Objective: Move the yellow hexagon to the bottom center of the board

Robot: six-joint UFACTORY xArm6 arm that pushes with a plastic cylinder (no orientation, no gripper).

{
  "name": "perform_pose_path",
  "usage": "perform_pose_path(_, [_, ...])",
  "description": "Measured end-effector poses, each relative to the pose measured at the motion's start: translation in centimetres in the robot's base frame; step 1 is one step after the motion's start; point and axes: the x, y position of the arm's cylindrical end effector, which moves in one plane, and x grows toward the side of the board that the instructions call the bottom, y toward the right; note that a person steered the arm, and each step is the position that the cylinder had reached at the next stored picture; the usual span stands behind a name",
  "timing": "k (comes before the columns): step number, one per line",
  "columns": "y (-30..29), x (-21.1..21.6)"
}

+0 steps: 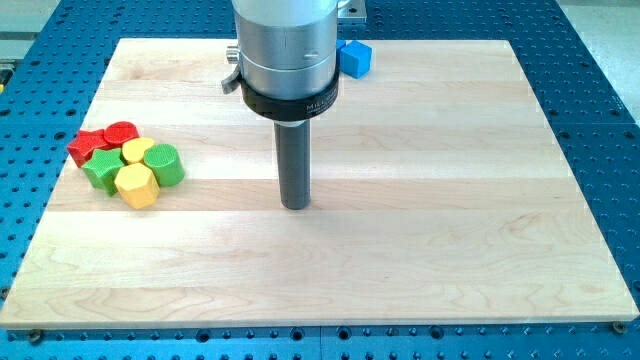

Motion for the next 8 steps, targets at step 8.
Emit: perform_pose_path(8, [-27.9, 5.8])
